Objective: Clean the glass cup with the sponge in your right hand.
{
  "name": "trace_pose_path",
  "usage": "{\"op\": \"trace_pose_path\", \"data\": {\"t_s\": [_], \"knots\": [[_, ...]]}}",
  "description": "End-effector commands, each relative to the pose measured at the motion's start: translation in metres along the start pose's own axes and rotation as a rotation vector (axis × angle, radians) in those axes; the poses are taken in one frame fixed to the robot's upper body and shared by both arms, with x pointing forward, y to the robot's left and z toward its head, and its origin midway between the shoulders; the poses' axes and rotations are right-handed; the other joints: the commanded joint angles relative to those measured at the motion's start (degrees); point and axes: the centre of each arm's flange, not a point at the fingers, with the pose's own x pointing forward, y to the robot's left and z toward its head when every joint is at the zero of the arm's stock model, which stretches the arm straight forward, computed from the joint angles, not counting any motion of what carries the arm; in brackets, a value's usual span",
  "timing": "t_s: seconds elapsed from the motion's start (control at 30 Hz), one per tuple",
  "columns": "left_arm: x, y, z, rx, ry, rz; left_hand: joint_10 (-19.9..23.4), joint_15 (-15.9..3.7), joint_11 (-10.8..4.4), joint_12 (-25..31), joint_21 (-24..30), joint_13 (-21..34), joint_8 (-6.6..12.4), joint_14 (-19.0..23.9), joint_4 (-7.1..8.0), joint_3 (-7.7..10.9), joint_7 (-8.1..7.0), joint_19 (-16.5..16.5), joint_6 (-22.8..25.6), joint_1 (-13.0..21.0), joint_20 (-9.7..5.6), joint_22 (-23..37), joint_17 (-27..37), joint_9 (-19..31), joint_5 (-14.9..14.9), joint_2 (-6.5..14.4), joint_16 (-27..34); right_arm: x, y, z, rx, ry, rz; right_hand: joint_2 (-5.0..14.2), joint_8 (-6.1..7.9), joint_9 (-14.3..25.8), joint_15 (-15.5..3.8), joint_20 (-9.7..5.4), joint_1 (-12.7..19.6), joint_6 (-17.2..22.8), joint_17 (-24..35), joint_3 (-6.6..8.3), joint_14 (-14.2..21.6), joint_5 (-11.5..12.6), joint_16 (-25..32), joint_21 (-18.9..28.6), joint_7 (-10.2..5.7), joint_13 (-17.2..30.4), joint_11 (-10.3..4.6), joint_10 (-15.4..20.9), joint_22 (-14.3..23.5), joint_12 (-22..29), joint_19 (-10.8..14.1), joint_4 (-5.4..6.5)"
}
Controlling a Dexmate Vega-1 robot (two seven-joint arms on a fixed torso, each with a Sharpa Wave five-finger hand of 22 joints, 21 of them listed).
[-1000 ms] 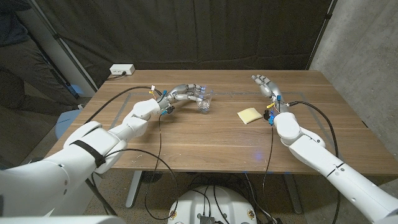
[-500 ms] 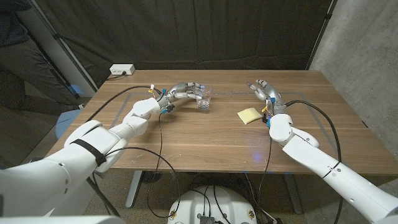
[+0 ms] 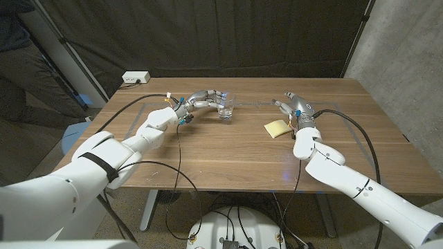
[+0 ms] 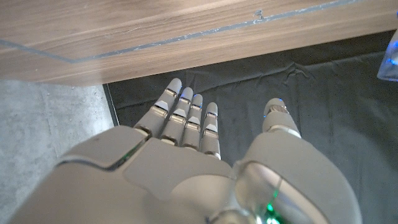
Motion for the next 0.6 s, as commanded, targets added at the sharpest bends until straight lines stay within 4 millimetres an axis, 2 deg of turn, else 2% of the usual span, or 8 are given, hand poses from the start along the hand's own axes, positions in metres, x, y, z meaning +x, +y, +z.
{"op": "trace_pose_path", "data": {"t_s": [0.03,0.37,0.6], "knots": [[0.008,0.002,0.000,-0.003,0.029,0.012,7.29,-8.23,-7.13,0.42,0.46,0.40,8.58,0.47,3.05,3.68,-5.47,-0.11,8.46,7.50,-0.17,0.27,0.24,1.37,0.36,8.13,-0.37,-0.010,0.000,0.010,-0.205,0.044,0.016,-0.53,0.46,0.29,-0.54,-0.28,0.38,1.19,0.40,-0.26,0.82,0.42,0.33,0.60,-0.25,0.30,-0.29,0.97,0.40,0.34,0.55,0.42],[0.015,0.003,-0.003,-0.007,0.071,0.024,7.48,-8.25,-7.16,0.55,0.67,0.65,9.06,0.84,3.12,3.93,-5.54,-0.20,8.35,7.58,-0.20,0.27,0.55,1.51,0.40,8.32,-0.66,-0.008,0.013,0.017,-0.295,0.064,0.051,-1.72,1.07,0.32,-1.90,-0.36,1.23,3.62,0.91,-0.64,3.57,1.07,0.90,1.89,-0.91,0.40,-0.77,3.47,1.28,0.94,1.41,0.46],[0.018,0.006,-0.004,-0.009,0.096,0.030,7.17,-8.17,-7.19,0.47,0.78,0.88,9.40,0.80,3.02,4.24,-5.63,-0.48,7.94,7.93,-0.27,0.27,0.86,1.64,0.43,8.47,-1.06,-0.007,0.019,0.021,-0.346,0.067,0.088,-2.08,1.20,0.32,-2.08,-0.29,1.60,4.28,1.00,-0.71,3.97,1.29,0.89,2.21,-0.96,0.41,-1.09,4.04,1.51,1.04,1.54,0.42]]}}
